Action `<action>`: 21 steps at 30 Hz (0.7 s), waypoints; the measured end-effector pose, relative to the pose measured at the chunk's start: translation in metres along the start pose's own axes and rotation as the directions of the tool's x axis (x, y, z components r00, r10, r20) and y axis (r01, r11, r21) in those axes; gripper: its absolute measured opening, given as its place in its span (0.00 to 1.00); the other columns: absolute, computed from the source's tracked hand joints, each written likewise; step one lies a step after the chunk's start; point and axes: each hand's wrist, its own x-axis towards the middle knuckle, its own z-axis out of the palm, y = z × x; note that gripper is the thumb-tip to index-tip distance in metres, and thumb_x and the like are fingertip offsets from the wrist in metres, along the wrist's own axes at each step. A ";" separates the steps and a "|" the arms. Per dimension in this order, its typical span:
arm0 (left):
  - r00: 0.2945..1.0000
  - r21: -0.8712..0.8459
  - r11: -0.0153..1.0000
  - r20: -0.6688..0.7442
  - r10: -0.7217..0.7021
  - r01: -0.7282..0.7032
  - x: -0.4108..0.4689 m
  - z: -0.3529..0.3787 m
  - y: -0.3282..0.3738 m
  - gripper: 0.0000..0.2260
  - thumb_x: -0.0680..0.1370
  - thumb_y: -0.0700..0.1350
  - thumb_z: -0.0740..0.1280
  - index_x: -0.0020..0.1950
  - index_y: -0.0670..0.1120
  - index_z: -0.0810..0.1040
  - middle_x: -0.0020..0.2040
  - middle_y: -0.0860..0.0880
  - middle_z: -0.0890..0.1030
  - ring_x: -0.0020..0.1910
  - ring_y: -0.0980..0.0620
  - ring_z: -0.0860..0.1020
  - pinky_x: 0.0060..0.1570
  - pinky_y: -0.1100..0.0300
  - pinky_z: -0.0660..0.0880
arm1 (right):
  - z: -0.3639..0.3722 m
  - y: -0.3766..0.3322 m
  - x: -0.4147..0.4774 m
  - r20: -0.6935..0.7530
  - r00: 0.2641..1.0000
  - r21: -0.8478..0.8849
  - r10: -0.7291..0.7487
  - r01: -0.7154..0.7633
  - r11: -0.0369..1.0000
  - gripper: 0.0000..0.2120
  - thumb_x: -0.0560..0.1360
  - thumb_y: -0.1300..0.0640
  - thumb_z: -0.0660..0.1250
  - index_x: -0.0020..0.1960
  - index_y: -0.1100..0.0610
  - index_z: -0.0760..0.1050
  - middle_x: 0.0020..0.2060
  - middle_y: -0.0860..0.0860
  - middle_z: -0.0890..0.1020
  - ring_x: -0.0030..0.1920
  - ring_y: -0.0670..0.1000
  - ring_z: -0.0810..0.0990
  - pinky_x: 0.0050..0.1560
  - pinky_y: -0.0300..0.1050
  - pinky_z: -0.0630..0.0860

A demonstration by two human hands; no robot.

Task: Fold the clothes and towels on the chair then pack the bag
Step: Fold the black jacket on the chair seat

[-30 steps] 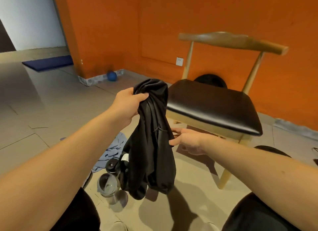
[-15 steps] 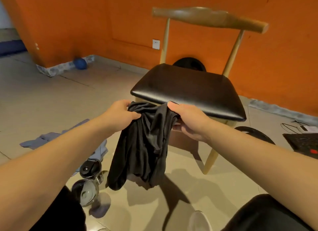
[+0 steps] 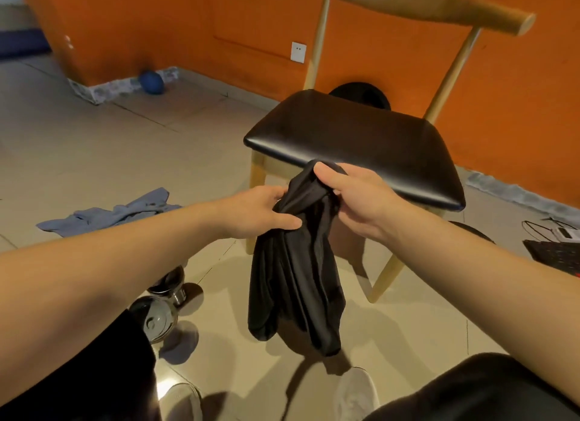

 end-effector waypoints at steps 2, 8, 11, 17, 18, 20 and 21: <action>1.000 -0.001 1.000 0.015 -0.008 0.008 0.000 0.000 -0.001 0.18 0.81 0.46 0.70 0.70 0.53 0.71 0.64 0.54 0.79 0.62 0.56 0.78 0.56 0.65 0.75 | -0.008 0.004 0.001 0.017 1.000 -0.062 0.008 -0.007 0.998 0.11 0.79 0.58 0.71 0.58 0.64 0.81 0.52 0.59 0.87 0.52 0.56 0.86 0.52 0.47 0.83; 0.993 0.006 0.996 -0.085 -0.084 0.085 0.000 -0.002 -0.010 0.15 0.82 0.44 0.65 0.68 0.49 0.69 0.63 0.47 0.77 0.62 0.48 0.77 0.65 0.49 0.74 | -0.037 0.014 0.001 0.192 0.976 -0.213 0.105 -0.063 0.975 0.13 0.75 0.62 0.74 0.59 0.60 0.82 0.56 0.59 0.85 0.57 0.57 0.84 0.55 0.48 0.82; 0.990 -0.189 0.980 -0.117 -0.078 0.055 0.001 -0.007 -0.009 0.10 0.81 0.39 0.60 0.61 0.43 0.76 0.59 0.44 0.81 0.60 0.45 0.79 0.62 0.52 0.75 | -0.042 0.023 0.005 0.190 0.976 -0.452 0.106 -0.009 0.892 0.30 0.65 0.65 0.81 0.65 0.53 0.81 0.60 0.53 0.85 0.63 0.54 0.82 0.67 0.56 0.77; 0.985 -0.511 0.860 -0.151 -0.087 -0.003 0.002 -0.018 -0.007 0.11 0.80 0.41 0.60 0.57 0.40 0.78 0.41 0.49 0.85 0.35 0.56 0.82 0.39 0.72 0.75 | -0.018 0.035 -0.004 0.231 0.959 -0.541 0.166 -0.015 0.841 0.19 0.72 0.58 0.78 0.62 0.51 0.82 0.55 0.50 0.87 0.58 0.55 0.85 0.66 0.60 0.76; 0.987 -0.532 0.847 -0.143 -0.077 -0.011 0.003 -0.020 -0.008 0.08 0.81 0.40 0.58 0.53 0.41 0.77 0.35 0.51 0.83 0.28 0.59 0.80 0.29 0.73 0.73 | -0.015 0.036 -0.004 0.252 0.950 -0.512 0.182 -0.029 0.859 0.19 0.73 0.58 0.77 0.63 0.52 0.82 0.57 0.51 0.86 0.59 0.57 0.84 0.67 0.61 0.75; 0.982 -0.563 0.826 -0.163 -0.092 -0.016 0.002 -0.024 -0.007 0.09 0.81 0.39 0.58 0.52 0.42 0.77 0.34 0.52 0.82 0.28 0.58 0.79 0.26 0.70 0.73 | -0.012 0.036 -0.003 0.276 0.937 -0.426 0.214 -0.080 0.901 0.17 0.76 0.60 0.73 0.65 0.55 0.80 0.59 0.54 0.85 0.61 0.58 0.83 0.69 0.61 0.74; 0.978 -0.564 0.826 -0.185 -0.096 -0.026 0.000 -0.026 -0.008 0.09 0.80 0.41 0.59 0.54 0.42 0.79 0.39 0.51 0.83 0.33 0.56 0.81 0.33 0.67 0.76 | -0.011 0.034 -0.003 0.290 0.929 -0.383 0.229 -0.107 0.918 0.17 0.78 0.62 0.71 0.66 0.56 0.79 0.60 0.54 0.85 0.62 0.58 0.83 0.70 0.60 0.73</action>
